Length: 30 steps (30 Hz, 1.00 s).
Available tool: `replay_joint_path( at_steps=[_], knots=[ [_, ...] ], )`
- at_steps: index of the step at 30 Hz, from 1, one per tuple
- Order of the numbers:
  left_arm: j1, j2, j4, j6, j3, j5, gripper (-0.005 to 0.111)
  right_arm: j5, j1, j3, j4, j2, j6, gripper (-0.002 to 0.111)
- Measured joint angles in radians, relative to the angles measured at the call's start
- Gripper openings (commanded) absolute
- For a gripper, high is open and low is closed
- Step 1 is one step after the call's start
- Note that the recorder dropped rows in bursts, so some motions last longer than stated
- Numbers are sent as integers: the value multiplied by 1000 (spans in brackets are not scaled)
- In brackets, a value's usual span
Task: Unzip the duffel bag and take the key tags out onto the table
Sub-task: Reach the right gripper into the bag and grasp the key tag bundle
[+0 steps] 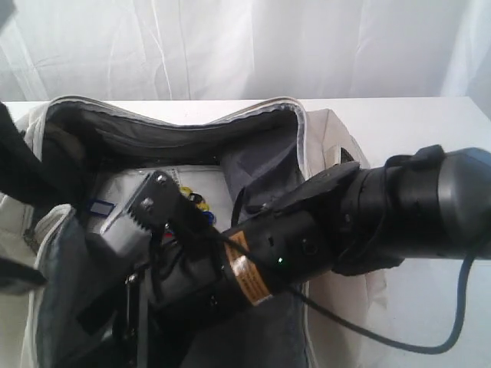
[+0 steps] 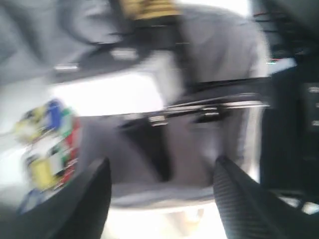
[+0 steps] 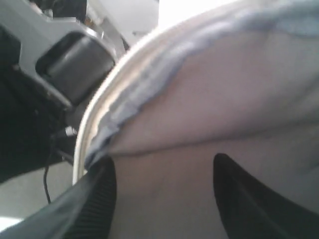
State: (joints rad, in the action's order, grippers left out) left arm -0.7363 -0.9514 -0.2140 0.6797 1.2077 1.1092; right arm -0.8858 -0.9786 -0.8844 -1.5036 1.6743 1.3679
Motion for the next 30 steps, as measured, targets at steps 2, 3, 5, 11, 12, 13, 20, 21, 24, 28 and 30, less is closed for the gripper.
replay_joint_path(
  at_steps=[2,3,5,11,12,13,20,21,24,28,30],
  knots=[
    [0,46,96,-93,8,-44,62,40,-40,0,-39,7,16,54],
    [0,64,134,-134,8,-65,61,59,-59,0,-60,13,27,54],
    [0,108,230,-237,10,-109,60,71,-88,0,-88,24,41,54],
    [0,194,451,-491,10,-139,60,86,-161,0,-109,34,79,54],
    [0,201,473,-511,10,-139,60,86,-179,0,-109,35,84,54],
    [0,211,490,-533,10,-139,60,86,-195,0,-111,39,86,54],
    [0,221,517,-564,10,-137,60,119,-281,0,-130,97,96,54],
    [0,221,518,-564,10,-137,58,113,-287,0,-128,100,97,54],
    [0,221,560,-615,10,-135,53,88,-287,0,-70,73,97,54],
    [0,221,679,-767,10,-126,53,155,-254,0,6,-73,48,54],
    [0,221,712,-826,10,-115,53,339,-239,0,18,-158,34,54]
  ],
)
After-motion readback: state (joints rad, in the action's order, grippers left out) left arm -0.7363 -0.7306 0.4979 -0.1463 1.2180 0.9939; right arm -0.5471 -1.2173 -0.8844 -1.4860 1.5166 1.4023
